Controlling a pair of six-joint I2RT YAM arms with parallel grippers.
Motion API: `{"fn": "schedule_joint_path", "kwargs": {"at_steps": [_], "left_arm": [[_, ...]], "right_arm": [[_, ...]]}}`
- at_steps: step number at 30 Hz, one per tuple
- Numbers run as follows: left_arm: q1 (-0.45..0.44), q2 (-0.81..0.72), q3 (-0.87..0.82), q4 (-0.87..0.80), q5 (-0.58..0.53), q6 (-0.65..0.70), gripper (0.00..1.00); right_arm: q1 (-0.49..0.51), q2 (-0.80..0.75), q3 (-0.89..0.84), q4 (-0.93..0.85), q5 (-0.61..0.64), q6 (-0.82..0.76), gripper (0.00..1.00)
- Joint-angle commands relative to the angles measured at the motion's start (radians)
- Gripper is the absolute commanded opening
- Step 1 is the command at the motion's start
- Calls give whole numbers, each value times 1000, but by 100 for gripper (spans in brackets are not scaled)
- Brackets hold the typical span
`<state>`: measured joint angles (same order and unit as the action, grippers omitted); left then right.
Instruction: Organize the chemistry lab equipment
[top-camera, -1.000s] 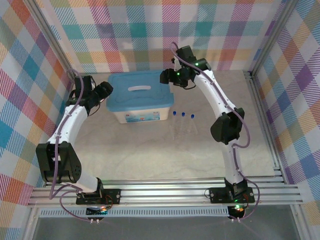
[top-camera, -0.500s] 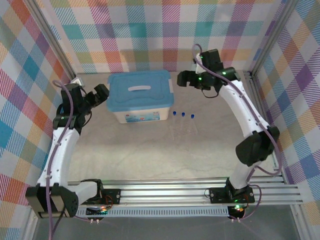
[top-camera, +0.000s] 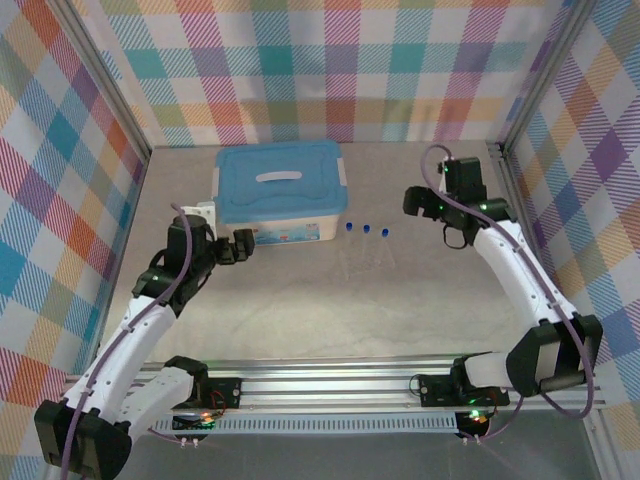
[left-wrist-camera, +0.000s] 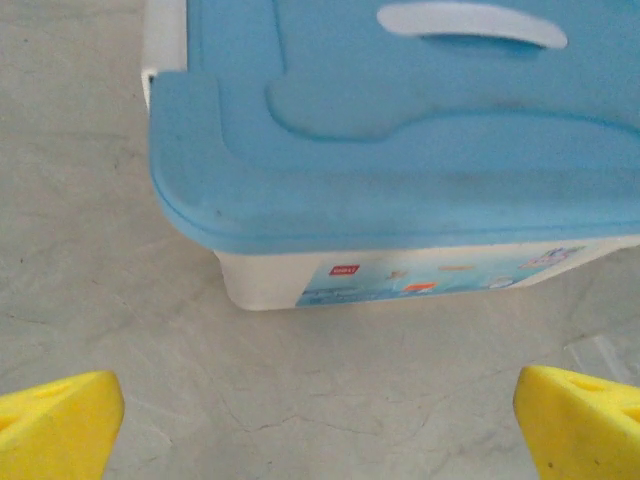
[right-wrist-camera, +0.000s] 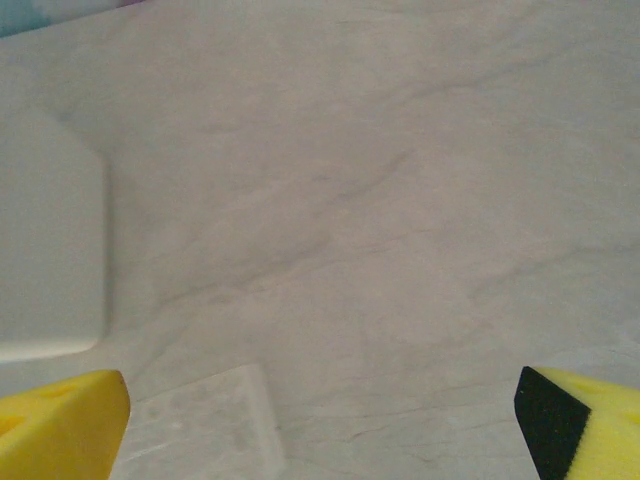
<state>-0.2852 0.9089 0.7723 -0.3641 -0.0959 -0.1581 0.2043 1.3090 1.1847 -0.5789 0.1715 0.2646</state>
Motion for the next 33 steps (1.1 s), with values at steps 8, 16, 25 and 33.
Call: {"fn": "schedule_joint_path", "kwargs": {"at_steps": [8,16,25,33], "left_arm": [[-46,1,-248,300,-186,-1,100],[-42,35,-345,508,-285,119,100],[-6,133,-515,928,-311,211,100],[29,299,-536,1131,-255,248,100]], "right_arm": [[-28,-66,-236,277,67,-53,99],[-29,-166,-466,499,57,-145,99],[-29,-119,-520,586,4,-233,99],[-29,-89,-593,727,-5,-267,99]]}}
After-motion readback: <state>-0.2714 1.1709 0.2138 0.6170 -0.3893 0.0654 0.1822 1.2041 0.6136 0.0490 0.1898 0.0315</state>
